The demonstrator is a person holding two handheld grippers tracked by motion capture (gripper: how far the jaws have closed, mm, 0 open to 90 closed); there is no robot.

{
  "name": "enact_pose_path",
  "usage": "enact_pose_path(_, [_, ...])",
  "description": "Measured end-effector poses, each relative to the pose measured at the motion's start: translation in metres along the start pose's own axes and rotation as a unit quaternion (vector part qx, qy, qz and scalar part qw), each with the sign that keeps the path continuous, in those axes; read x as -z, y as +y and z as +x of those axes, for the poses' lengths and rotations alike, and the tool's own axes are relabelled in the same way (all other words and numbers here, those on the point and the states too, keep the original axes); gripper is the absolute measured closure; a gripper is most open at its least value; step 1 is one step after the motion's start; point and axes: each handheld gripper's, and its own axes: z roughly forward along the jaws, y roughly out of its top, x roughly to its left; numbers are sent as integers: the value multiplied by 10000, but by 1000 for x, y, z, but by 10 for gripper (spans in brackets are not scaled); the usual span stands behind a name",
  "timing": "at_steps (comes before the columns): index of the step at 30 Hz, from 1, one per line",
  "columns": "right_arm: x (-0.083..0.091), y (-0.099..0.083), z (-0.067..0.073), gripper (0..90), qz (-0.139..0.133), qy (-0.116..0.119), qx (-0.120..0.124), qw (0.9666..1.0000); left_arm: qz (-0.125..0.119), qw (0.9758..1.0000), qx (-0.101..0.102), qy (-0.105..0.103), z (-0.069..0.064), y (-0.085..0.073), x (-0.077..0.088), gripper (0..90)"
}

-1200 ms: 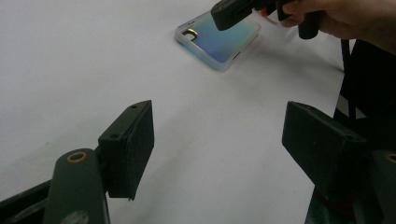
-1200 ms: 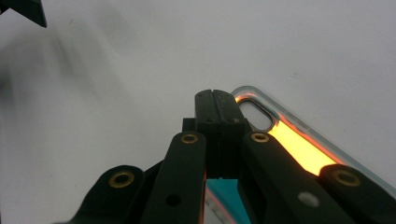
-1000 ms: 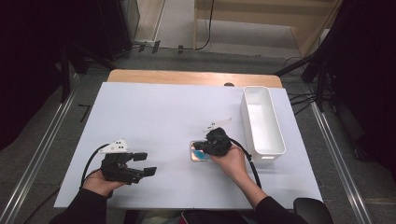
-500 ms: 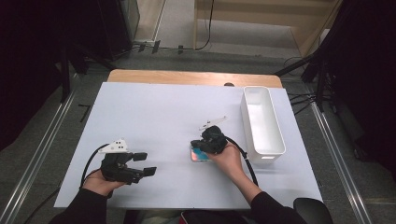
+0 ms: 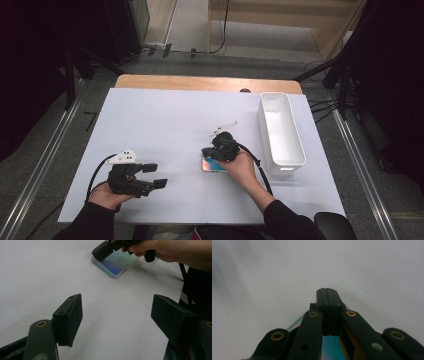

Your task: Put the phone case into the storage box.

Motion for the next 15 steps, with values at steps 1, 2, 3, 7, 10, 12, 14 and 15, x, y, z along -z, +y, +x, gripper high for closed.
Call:
enact_pose_path(1, [-1,1,0,880,1,7,-38,10000,5,10000,-10,-1,0,0,0,250])
enact_pose_path(2, [-2,2,0,880,4,10,-43,10000,30,10000,-22,-4,1,0,1,250])
enact_pose_path(3, [-3,3,0,880,2,3,-33,10000,16,10000,3,-6,1,0,1,250])
enact_pose_path(7, [-9,10,1,880,23,31,-51,10000,-51,10000,18,-9,0,0,0,250])
enact_pose_path(10, [-13,16,1,880,48,47,-29,10000,-47,10000,19,-7,0,0,0,250])
enact_pose_path(12, [-17,20,2,880,44,36,-21,10000,-48,10000,23,-1,0,-1,0,250])
enact_pose_path(14, [-20,24,2,880,23,41,-30,10000,-47,10000,29,-4,0,-1,0,250])
enact_pose_path(15, [-22,27,2,879,29,55,-77,10000,-47,10000,30,0,0,-1,0,250])
